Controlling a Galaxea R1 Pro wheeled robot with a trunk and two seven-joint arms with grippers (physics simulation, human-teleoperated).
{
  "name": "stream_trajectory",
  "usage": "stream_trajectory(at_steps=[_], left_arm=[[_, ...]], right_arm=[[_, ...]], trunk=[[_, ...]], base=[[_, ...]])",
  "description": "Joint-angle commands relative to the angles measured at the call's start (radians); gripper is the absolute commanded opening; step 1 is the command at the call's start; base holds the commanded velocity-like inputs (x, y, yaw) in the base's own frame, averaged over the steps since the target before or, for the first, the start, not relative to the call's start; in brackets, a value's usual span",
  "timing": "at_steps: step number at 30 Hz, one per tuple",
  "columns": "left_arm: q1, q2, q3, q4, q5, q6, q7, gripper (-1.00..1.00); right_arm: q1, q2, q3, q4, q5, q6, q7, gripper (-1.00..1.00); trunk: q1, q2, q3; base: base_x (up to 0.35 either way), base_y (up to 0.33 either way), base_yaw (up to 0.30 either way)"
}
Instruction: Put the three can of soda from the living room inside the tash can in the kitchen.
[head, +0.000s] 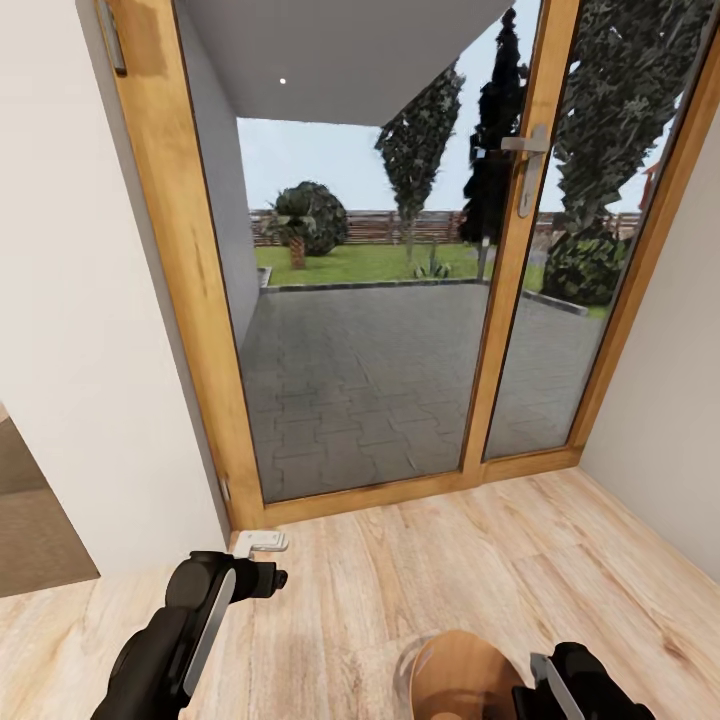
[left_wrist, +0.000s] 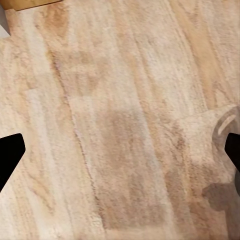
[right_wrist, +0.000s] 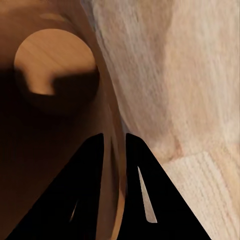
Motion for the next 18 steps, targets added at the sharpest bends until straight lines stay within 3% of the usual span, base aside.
stream_trajectory(at_steps=[1,18], left_arm=[[0.0,0.0,0.0,0.0,0.0,0.0,0.0,1.0],[-0.001,-0.001,-0.002,0.014,-0.001,0.0,-0.006,1.0]], right_arm=[[0.0,0.0,0.0,0.0,0.0,-0.002,-0.001,-1.0],[-0.001,0.0,0.0,-0.107,0.002,-0.01,-0.004,-1.0]], trunk=[[0.0,0.0,0.0],[-0.057,0.105,0.047]], base=[[0.0,0.0,0.0],[0.0,0.0,0.0]])
